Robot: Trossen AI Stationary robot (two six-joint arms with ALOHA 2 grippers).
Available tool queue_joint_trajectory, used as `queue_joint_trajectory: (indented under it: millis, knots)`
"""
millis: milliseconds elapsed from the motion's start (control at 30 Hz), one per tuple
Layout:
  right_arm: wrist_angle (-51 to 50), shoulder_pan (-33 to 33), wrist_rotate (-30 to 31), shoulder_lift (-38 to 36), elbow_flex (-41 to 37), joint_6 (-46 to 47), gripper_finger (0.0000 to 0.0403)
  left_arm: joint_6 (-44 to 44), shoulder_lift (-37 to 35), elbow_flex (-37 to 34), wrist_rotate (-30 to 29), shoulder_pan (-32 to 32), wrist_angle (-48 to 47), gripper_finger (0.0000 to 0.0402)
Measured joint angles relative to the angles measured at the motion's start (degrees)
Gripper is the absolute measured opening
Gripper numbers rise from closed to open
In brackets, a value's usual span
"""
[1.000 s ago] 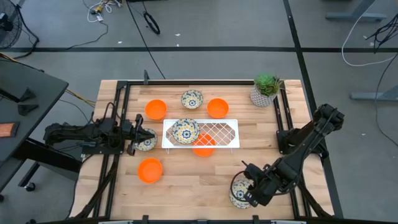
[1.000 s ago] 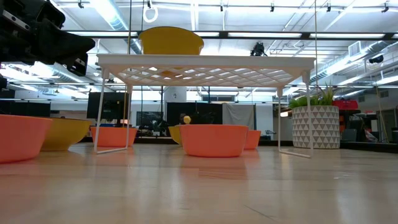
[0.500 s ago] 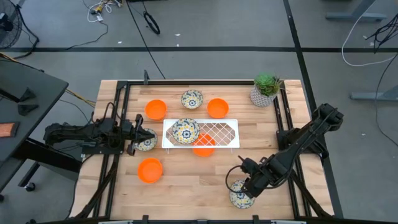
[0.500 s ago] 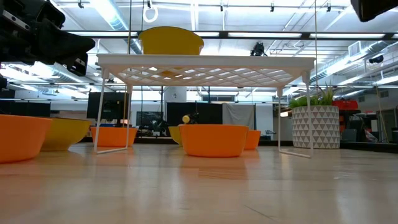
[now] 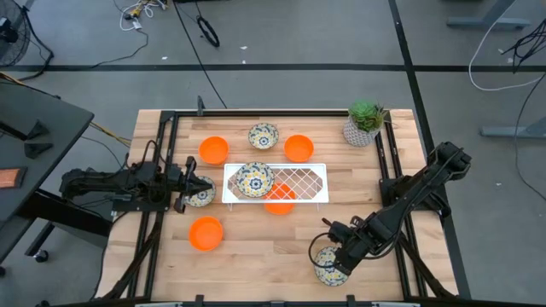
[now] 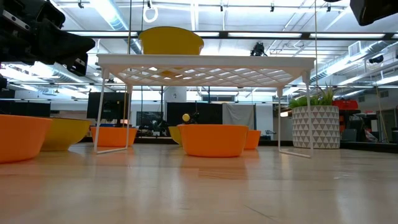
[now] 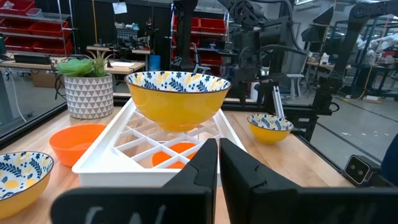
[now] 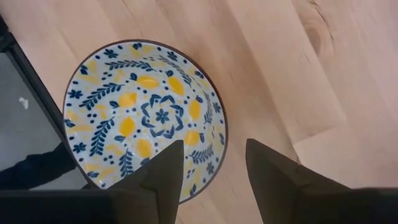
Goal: Pick & Place Mini bowls
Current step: Stack the white patterned bowl on the white patterned bowl on the shelf
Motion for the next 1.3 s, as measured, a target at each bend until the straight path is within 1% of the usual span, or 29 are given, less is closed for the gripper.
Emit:
queue_joint_trajectory:
  millis: [333,633,967,1100,1300]
  knots:
    - [4.9,0.0,0.0,0.0,-3.4,-2.6,0.0173,0.0,0.0,0.0,0.0,0.0,0.0,0.0023]
    - [7.1,0.0,0.0,0.0,-5.8,-4.3,0.0173,0.0,0.0,0.0,0.0,0.0,0.0,0.0023]
    - [7.1,0.0,0.0,0.0,-7.1,-4.3,0.017,0.0,0.0,0.0,0.0,0.0,0.0,0.0023]
    - [7.7,0.0,0.0,0.0,-7.1,-4.3,0.0154,0.0,0.0,0.0,0.0,0.0,0.0,0.0023]
    - [8.0,0.0,-0.2,0.0,-7.1,-4.2,0.0108,0.0,0.0,0.0,0.0,0.0,0.0,0.0023]
